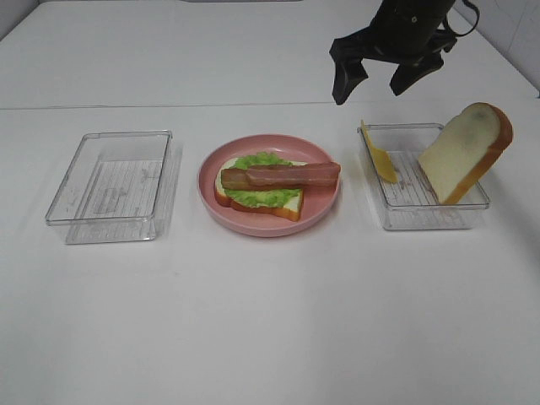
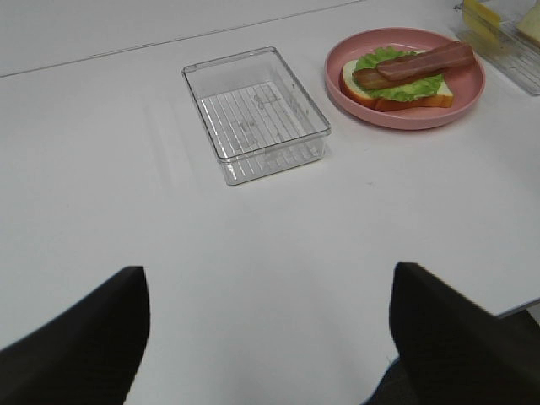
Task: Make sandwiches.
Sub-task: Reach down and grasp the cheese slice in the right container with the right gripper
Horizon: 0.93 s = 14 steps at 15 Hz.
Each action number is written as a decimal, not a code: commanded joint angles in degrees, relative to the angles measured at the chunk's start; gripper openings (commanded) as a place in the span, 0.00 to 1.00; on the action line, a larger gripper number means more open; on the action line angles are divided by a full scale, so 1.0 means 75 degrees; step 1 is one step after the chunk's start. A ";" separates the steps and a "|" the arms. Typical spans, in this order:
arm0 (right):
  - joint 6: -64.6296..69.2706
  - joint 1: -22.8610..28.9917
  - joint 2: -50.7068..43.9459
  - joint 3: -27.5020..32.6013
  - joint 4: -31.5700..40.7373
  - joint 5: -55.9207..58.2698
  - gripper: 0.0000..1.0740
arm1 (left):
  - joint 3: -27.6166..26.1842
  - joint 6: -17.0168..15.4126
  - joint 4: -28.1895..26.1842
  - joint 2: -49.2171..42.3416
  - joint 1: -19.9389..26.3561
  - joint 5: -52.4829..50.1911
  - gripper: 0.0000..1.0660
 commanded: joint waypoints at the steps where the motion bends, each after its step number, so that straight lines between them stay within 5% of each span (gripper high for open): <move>1: 0.0076 -0.0015 0.0374 -0.0038 -0.0076 -0.0122 0.76 | 0.0031 -0.0008 -0.0046 -0.0145 0.0008 -0.0130 0.69; 9: 0.0474 -0.0015 0.1192 -0.0038 -0.0764 -0.0443 0.63 | 0.0031 -0.0008 -0.0046 -0.0145 0.0008 -0.0130 0.69; 14: 0.0535 -0.0015 0.1184 -0.0038 -0.0764 -0.0451 0.39 | 0.0031 -0.0008 -0.0046 -0.0145 0.0008 -0.0130 0.69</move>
